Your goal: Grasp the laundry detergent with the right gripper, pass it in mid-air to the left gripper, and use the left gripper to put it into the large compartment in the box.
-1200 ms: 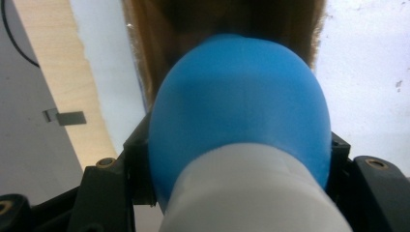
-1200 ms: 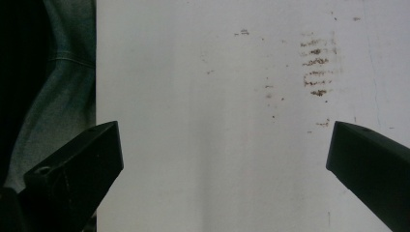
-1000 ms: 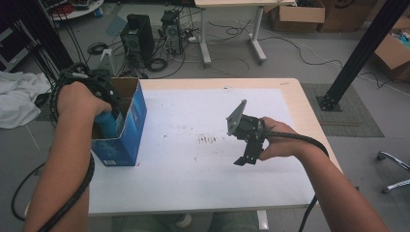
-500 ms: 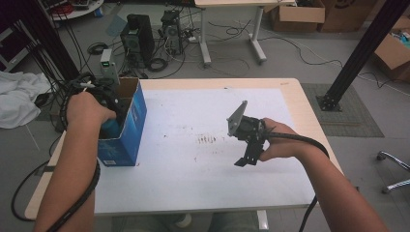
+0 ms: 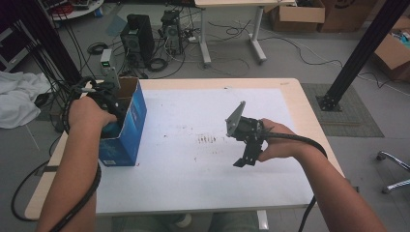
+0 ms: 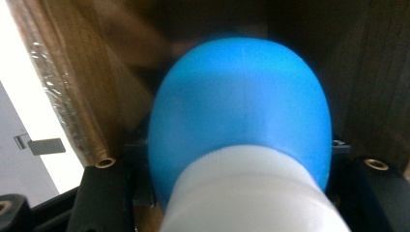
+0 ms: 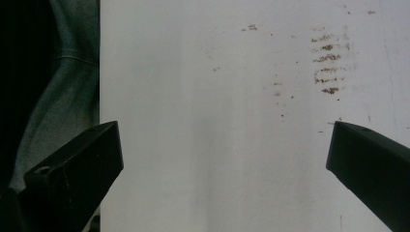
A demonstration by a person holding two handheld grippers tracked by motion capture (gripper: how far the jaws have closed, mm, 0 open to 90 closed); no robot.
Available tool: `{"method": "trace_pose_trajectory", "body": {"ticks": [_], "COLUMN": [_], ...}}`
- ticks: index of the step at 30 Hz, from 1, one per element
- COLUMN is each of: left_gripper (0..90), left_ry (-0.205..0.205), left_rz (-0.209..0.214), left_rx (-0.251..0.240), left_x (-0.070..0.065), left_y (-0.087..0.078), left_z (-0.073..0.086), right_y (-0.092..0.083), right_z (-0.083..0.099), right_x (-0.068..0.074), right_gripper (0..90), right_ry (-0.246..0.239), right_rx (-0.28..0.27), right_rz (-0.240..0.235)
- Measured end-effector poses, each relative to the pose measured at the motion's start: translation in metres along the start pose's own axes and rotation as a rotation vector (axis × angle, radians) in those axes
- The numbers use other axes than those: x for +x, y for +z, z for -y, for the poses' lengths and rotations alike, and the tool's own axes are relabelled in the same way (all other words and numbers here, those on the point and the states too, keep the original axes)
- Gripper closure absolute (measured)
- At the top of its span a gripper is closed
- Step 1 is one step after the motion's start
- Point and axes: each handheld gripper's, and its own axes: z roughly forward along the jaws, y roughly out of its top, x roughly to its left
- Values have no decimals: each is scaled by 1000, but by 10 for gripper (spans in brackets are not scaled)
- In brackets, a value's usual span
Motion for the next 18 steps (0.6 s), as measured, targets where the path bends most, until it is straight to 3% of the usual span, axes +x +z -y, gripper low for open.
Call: {"method": "trace_pose_trajectory", "body": {"ticks": [14,18], "left_gripper": [373,305], "left_ry": [9,7], "left_rz": [-23,-19], "left_rx": [5,1], "left_x": [-6,-5], "left_y": [0,1], "left_z": [1,2], "right_y": [-2,-3], "right_z": [-1,0], "right_x": [1,2], "right_gripper": [0,0], "right_ry": [-1,-1], "right_rx": [0,-4], "right_rz": [1,0]}}
